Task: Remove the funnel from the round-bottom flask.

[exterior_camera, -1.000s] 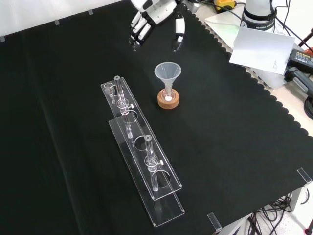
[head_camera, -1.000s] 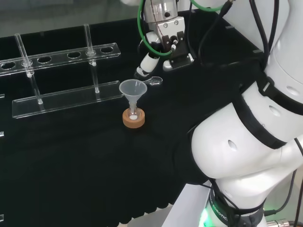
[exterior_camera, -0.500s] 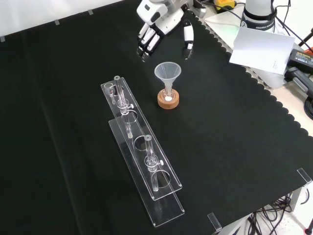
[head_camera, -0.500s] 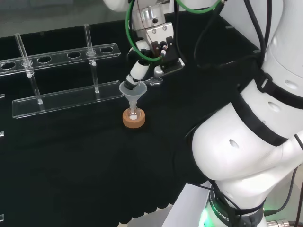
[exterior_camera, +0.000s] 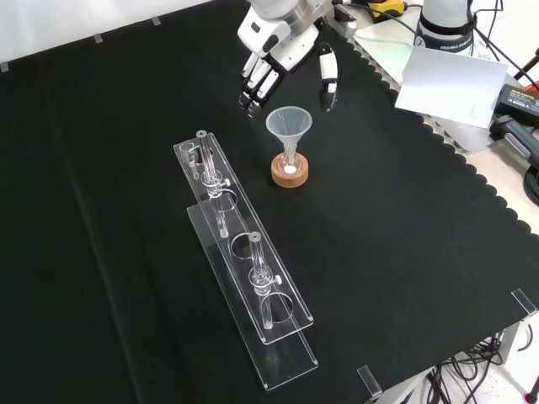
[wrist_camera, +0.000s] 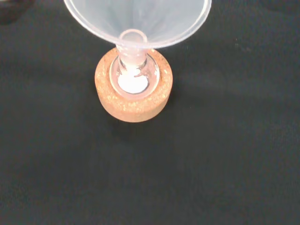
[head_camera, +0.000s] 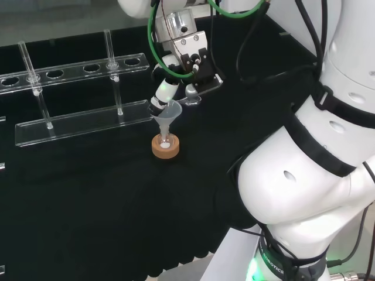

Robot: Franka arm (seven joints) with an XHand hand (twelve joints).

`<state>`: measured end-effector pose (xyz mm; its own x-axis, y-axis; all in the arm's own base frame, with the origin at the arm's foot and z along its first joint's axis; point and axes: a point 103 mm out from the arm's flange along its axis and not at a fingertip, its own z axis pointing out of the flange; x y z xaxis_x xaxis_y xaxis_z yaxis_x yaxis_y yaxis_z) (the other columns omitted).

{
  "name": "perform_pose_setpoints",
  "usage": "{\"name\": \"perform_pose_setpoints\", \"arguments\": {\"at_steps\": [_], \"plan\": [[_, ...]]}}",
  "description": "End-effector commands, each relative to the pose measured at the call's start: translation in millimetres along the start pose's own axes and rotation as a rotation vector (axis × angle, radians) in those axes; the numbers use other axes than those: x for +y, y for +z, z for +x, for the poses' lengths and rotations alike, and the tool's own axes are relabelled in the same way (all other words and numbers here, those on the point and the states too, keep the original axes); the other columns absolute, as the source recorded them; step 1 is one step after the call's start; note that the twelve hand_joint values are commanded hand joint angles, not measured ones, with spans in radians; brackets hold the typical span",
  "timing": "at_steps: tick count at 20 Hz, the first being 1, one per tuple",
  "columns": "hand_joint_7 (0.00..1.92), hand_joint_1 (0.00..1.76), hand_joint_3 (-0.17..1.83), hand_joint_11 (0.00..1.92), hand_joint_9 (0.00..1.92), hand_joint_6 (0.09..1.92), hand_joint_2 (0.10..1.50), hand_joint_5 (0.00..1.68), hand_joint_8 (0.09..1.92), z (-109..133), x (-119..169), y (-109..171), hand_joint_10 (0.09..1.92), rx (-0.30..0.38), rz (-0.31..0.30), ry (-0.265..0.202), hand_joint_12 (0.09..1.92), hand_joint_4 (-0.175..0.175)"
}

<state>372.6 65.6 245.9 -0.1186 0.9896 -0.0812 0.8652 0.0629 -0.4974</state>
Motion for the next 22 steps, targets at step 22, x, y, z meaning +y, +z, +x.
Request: {"name": "perform_pose_setpoints", "arguments": {"at_steps": [22], "plan": [[0.00,0.59,0.09,0.29,0.18,0.09,0.69,0.09,0.31,5.4,19.4,26.3,0.57,-0.072,0.018,-0.011,1.47,0.039]]}}
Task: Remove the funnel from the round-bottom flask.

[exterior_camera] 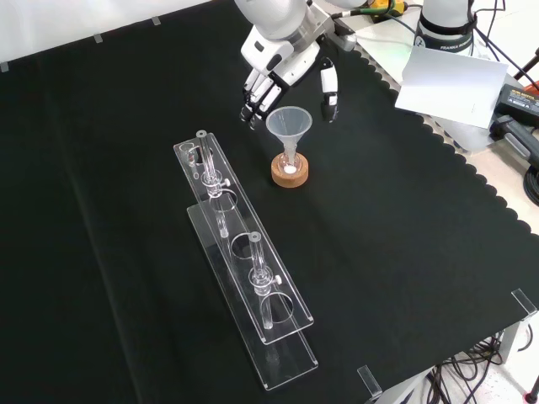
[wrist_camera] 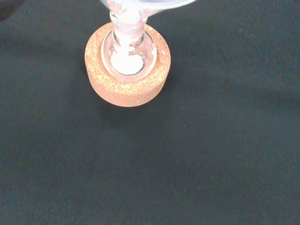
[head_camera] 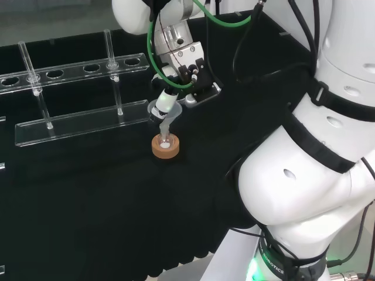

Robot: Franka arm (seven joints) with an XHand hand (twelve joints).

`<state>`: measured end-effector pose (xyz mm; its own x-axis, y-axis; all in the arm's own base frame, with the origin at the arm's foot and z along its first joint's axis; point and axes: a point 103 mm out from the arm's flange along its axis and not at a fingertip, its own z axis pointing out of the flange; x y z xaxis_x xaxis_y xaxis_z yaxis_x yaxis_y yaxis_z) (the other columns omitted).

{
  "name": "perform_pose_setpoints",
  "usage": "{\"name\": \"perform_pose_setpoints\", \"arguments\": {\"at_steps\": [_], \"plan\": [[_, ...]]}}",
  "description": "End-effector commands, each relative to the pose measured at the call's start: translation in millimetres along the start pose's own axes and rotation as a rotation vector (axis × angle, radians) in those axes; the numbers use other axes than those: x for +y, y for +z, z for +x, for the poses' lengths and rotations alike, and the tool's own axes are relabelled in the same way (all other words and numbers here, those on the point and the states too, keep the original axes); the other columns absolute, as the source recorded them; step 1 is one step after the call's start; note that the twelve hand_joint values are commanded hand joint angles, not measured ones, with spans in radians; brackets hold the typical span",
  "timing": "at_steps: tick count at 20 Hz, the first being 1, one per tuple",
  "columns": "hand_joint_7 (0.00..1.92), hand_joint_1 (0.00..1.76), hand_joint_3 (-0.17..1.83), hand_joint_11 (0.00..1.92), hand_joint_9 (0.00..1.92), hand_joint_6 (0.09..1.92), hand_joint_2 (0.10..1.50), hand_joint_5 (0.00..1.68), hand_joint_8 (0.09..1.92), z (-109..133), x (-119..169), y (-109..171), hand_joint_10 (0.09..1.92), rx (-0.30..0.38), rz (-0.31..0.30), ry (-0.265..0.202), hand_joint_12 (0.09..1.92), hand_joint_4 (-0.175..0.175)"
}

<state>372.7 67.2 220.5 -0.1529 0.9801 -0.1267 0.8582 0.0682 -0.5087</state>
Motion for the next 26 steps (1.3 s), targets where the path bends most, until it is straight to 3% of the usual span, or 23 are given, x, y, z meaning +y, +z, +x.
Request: {"name": "perform_pose_setpoints", "arguments": {"at_steps": [1,6,26], "plan": [[0.00,0.60,0.08,0.29,0.14,0.09,0.69,0.09,0.32,4.8,6.5,2.9,0.69,-0.020,0.006,-0.002,1.47,0.039],[0.00,0.61,0.07,0.31,0.10,0.09,0.70,0.11,0.37,5.7,8.5,3.9,0.84,-0.023,0.014,-0.003,1.47,0.038],[0.00,0.64,0.08,0.34,0.18,0.09,0.71,0.15,0.52,5.6,20.8,17.4,0.83,-0.030,0.033,0.006,1.46,0.036]]}}
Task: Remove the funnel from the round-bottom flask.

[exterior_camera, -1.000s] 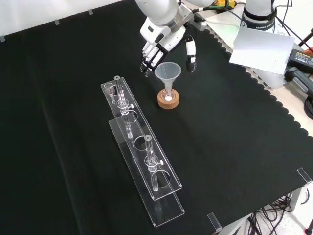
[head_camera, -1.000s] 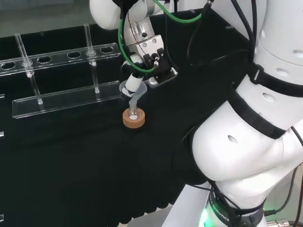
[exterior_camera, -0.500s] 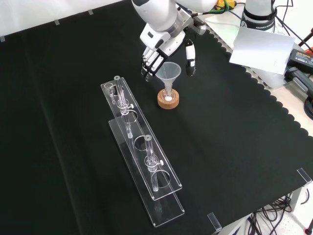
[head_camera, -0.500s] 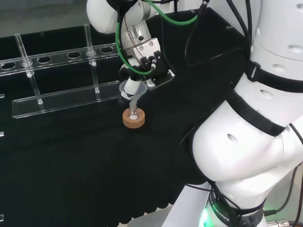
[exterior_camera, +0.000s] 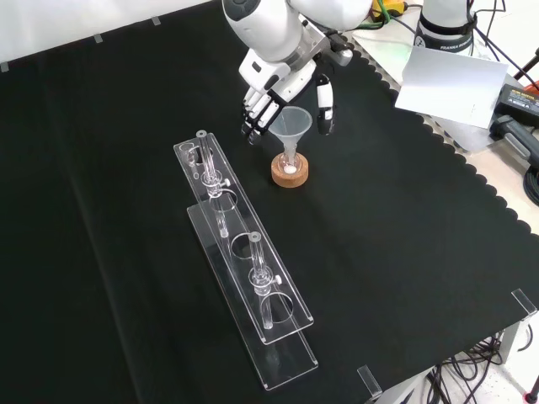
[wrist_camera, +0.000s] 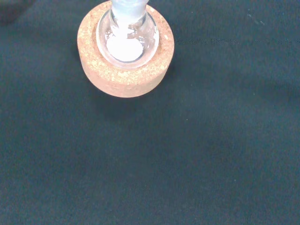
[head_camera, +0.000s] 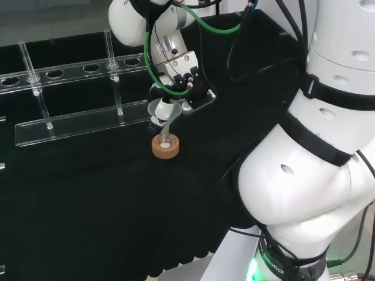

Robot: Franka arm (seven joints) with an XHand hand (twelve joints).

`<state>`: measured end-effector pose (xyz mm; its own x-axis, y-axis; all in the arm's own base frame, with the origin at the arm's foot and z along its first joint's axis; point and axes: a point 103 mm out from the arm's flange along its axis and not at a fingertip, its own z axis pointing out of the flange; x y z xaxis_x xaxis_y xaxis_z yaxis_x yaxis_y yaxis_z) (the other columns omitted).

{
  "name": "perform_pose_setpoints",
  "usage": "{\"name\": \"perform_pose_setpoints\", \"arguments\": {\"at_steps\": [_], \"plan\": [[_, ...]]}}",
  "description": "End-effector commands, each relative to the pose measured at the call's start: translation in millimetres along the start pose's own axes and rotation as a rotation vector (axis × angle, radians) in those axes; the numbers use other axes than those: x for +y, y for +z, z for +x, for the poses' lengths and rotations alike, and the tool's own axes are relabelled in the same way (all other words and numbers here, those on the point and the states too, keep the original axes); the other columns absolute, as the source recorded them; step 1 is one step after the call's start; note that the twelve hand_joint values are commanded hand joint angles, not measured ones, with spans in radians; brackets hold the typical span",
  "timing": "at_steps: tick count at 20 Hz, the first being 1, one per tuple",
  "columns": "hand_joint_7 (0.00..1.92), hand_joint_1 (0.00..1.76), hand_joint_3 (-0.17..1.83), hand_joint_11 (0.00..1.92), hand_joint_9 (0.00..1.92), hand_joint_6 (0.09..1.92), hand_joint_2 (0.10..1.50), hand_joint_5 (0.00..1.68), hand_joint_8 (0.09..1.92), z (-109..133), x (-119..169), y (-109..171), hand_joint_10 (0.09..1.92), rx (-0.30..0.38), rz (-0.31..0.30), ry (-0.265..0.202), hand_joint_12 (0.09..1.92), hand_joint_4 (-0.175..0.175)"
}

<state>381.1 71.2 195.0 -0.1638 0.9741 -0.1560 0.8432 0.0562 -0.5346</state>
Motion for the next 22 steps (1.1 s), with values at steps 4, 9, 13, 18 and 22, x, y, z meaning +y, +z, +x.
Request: {"name": "perform_pose_setpoints", "arguments": {"at_steps": [4,9,13,18,22], "plan": [[0.00,0.66,0.08,0.36,0.25,0.09,0.72,0.17,0.58,-4.9,1.8,4.3,0.79,0.004,-0.001,0.001,1.45,0.032],[0.06,0.67,0.10,0.38,0.34,0.09,0.73,0.24,0.63,-8.7,5.3,10.3,0.73,-0.014,0.000,0.001,1.43,0.022],[0.17,0.69,0.13,0.40,0.44,0.09,0.76,0.31,0.64,-9.5,3.9,11.2,0.67,-0.025,-0.031,0.011,1.40,0.015],[0.47,0.72,0.24,0.52,0.70,0.09,0.81,0.49,0.64,-6.9,-2.0,2.4,0.55,-0.057,-0.121,0.041,1.31,0.009],[0.64,0.74,0.32,0.63,0.86,0.17,0.83,0.71,0.61,-4.2,-6.8,-6.0,0.48,-0.078,-0.167,0.044,1.24,0.034]]}}
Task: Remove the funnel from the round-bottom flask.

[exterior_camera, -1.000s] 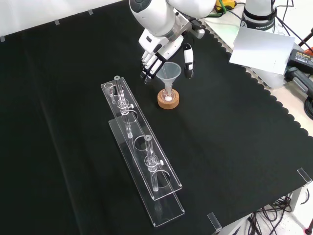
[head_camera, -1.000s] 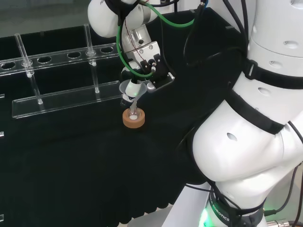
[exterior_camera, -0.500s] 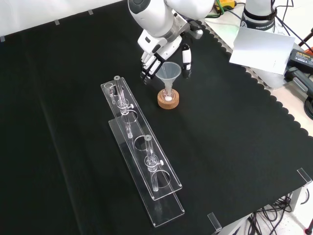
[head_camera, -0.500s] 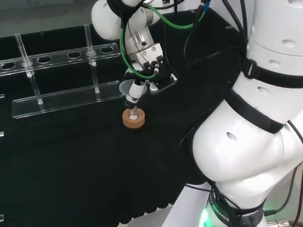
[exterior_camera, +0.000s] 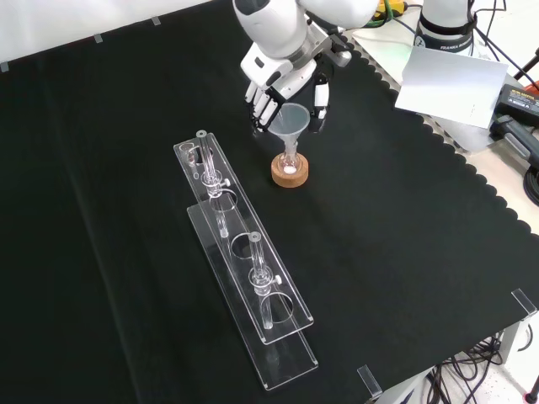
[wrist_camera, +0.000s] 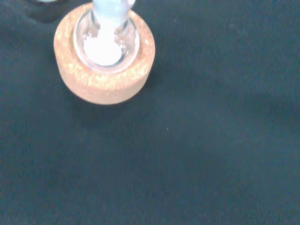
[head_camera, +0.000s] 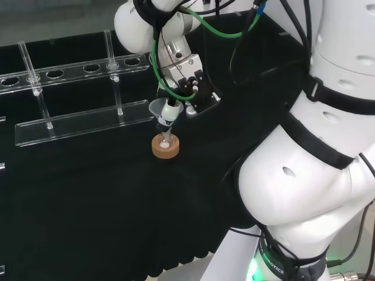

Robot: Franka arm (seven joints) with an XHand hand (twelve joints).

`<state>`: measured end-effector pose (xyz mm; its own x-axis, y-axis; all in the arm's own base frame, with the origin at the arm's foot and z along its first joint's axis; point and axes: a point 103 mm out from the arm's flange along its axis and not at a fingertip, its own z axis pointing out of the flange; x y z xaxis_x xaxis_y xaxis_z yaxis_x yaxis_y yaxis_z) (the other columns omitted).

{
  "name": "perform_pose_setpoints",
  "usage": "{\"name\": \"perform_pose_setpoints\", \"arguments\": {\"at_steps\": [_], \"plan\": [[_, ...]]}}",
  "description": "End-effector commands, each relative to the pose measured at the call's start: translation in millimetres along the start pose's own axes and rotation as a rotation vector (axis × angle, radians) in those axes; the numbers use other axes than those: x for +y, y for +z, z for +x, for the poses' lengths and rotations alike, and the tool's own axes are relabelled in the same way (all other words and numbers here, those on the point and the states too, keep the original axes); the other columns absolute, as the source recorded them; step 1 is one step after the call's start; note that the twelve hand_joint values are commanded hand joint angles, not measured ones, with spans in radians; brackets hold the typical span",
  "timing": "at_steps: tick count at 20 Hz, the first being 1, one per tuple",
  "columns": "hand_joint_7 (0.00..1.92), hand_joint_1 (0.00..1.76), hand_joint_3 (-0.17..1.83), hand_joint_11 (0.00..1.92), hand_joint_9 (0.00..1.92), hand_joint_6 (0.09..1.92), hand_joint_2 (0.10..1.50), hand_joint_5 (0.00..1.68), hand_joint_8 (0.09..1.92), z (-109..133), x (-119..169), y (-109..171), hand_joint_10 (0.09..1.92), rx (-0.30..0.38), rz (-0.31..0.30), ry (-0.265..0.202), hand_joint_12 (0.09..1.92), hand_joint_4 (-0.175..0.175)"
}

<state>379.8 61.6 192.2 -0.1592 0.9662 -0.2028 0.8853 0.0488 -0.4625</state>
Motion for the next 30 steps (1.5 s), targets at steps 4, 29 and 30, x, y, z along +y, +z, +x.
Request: {"name": "perform_pose_setpoints", "arguments": {"at_steps": [4,29,30], "plan": [[0.71,0.76,0.38,0.72,0.95,0.34,0.82,0.79,0.59,5.7,-10.2,-18.4,0.41,-0.037,-0.093,0.011,1.18,0.054],[0.72,0.78,0.41,0.76,0.97,0.50,0.80,0.88,0.60,5.3,-48.6,-94.3,0.38,-0.080,-0.174,0.057,1.16,0.076],[0.72,0.78,0.41,0.76,0.97,0.50,0.80,0.88,0.60,3.5,-48.6,-97.0,0.38,-0.080,-0.179,0.060,1.16,0.076]]}}
